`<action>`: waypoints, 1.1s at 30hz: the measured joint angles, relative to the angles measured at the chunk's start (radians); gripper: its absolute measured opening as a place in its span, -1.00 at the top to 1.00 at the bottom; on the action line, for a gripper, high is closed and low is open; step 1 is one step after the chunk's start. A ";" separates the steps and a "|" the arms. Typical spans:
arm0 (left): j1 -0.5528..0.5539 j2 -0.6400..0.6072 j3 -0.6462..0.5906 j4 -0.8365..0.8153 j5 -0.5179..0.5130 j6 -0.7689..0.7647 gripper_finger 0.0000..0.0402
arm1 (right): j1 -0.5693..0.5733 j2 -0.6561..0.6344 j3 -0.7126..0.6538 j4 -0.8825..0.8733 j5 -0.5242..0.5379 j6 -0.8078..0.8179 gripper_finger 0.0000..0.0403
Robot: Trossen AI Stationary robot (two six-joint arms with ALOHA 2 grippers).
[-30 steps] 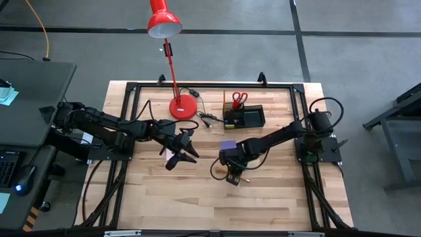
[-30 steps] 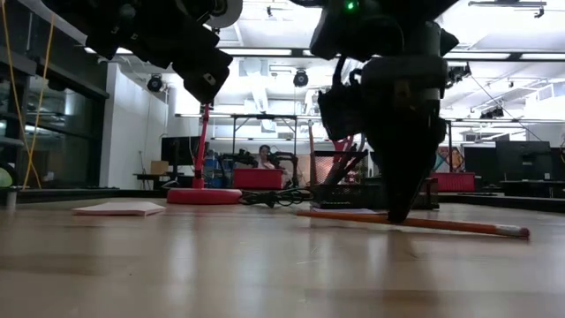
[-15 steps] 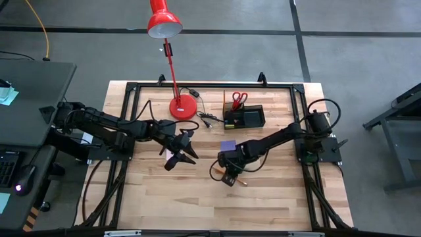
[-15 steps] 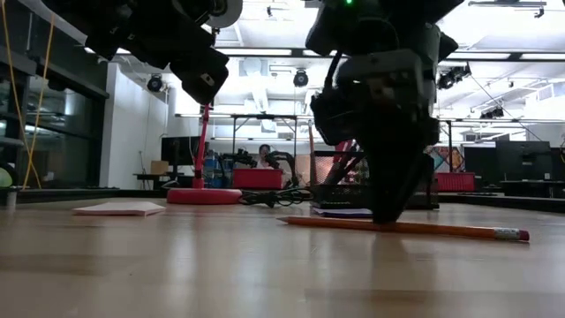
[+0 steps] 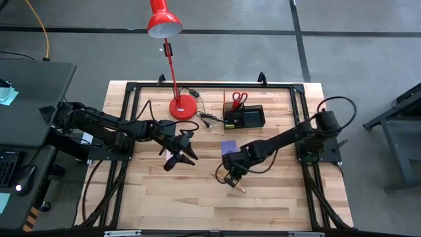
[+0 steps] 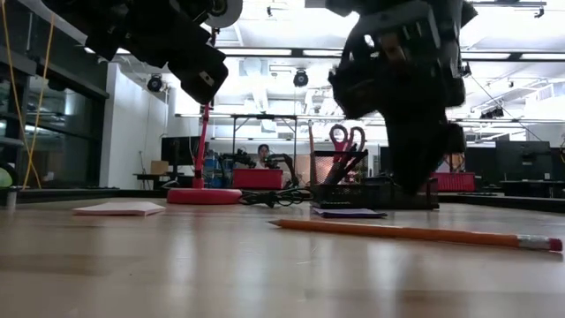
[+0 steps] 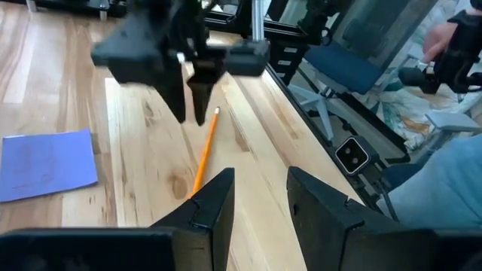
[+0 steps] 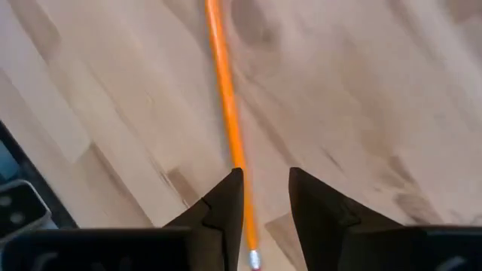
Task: Pick and place office supplies into organizer
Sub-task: Put the orange pencil into the black desk organizer
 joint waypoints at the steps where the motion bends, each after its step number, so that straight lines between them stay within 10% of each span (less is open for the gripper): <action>1: 0.000 0.000 0.000 0.000 0.000 0.001 0.45 | -0.001 -0.014 0.000 -0.008 0.024 0.015 0.51; 10: 0.001 0.000 0.000 0.018 -0.008 -0.001 0.45 | -0.018 -0.038 -0.001 0.095 0.061 0.228 0.51; 23: 0.001 -0.012 0.000 0.037 0.081 -0.031 0.45 | 0.373 -0.113 0.001 0.284 1.017 0.444 0.51; 33: 0.001 -0.012 0.000 0.042 0.084 -0.034 0.45 | 0.478 -0.029 0.001 0.317 0.989 0.323 0.42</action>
